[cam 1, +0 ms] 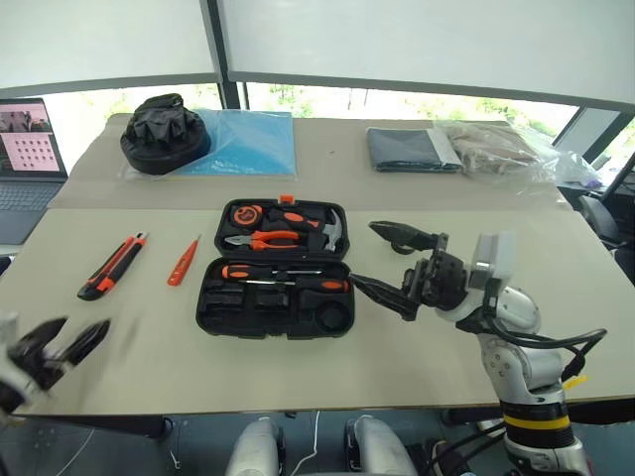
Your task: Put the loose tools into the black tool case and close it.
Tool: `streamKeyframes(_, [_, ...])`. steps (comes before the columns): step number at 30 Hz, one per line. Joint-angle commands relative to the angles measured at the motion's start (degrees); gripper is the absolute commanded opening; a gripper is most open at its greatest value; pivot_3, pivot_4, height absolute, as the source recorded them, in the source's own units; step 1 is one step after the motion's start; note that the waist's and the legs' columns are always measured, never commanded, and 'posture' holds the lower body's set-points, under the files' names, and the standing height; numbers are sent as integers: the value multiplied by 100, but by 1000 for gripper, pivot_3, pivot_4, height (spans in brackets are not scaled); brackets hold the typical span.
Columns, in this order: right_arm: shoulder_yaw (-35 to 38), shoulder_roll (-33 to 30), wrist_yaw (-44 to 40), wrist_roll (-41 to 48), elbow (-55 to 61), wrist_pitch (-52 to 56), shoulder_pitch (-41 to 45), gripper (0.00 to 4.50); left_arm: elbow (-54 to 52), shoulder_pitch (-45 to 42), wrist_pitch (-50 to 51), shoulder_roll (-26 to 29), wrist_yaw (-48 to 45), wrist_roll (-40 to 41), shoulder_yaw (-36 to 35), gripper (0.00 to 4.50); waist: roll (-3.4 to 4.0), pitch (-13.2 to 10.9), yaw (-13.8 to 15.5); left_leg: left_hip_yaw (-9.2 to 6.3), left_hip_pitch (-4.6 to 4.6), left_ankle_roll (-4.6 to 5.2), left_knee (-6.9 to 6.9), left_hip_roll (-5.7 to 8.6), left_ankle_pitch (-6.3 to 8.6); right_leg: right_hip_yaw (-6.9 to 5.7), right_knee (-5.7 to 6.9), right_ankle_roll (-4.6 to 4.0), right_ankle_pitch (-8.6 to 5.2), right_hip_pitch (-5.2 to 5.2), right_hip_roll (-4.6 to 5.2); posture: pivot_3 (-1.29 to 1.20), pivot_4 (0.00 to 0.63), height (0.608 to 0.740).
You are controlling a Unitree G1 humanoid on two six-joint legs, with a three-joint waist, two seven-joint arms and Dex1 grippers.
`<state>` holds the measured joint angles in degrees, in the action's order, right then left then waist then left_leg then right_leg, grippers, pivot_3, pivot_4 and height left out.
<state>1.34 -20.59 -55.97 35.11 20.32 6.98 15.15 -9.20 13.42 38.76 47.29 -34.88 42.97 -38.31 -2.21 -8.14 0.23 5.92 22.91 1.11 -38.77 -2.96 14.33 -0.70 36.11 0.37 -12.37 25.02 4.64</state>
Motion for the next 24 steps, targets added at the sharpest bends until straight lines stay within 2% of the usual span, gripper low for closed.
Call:
streamKeyframes(1, [-53,92,174,86,164,-4,219,4452,-41,-1085,1117,364,592,-26,820,4500,1,-4,-4,1,0,0,1,1,0,1,-1,0,1,-1,-2,0,150,740])
streamKeyframes(5, [-228,24,-48,-68,18,-135,182,4452,330,-2228,1759,267,973,-281,1629,4500,-2,-4,-45,1,5,-4,4,6,3,5,0,-1,1,1,-18,0,150,740])
streamKeyframes(12, [-281,51,-66,-190,-188,-254,246,4452,1820,-3595,1471,36,1112,-1449,2880,4500,-4,-7,-94,17,13,-10,9,6,5,4,4,-6,-1,8,-28,0,150,740])
streamKeyframes(14, [-265,40,-52,-199,-187,-249,223,4500,2160,-3800,1394,-82,1037,-1595,2993,3964,-4,-7,-88,34,8,-11,5,9,4,3,7,-6,-1,4,-26,0,150,740])
streamKeyframes(15, [-262,29,-55,-205,-172,-251,195,4500,2265,-3881,1354,-135,961,-1644,3044,3840,-4,-7,-87,35,7,-12,4,8,4,4,9,-6,-1,4,-25,0,150,740])
streamKeyframes(18, [-248,-3,-53,-216,-128,-253,127,4500,2432,-4011,1154,-242,720,-1805,3170,2670,-3,-7,-71,35,1,-13,2,9,3,5,13,-5,-1,-2,-24,0,150,740])
streamKeyframes(20, [-236,-26,-38,-220,-98,-246,104,4500,2431,-3985,954,-262,480,-1870,3196,2117,-3,-7,-33,35,1,-13,0,10,1,4,14,-5,-1,-4,-23,0,150,740])
streamKeyframes(21, [-229,-44,-31,-223,-82,-245,94,4500,2415,-3948,868,-266,368,-1885,3172,1627,-3,-6,-17,35,2,-13,-3,10,2,4,12,-5,-1,-4,-22,0,150,740])
streamKeyframes(22, [-217,-66,-25,-222,-68,-240,84,4500,2425,-3893,804,-240,285,-1904,3125,1412,-3,-7,-8,36,4,-13,-4,10,2,5,11,-4,-1,-4,-21,0,150,740])
streamKeyframes(24, [-200,-115,-15,-224,-54,-229,69,4500,2428,-3751,554,-67,83,-2109,3206,636,-3,-7,-1,36,6,-12,-6,10,3,5,8,-3,0,-3,-20,0,150,740])
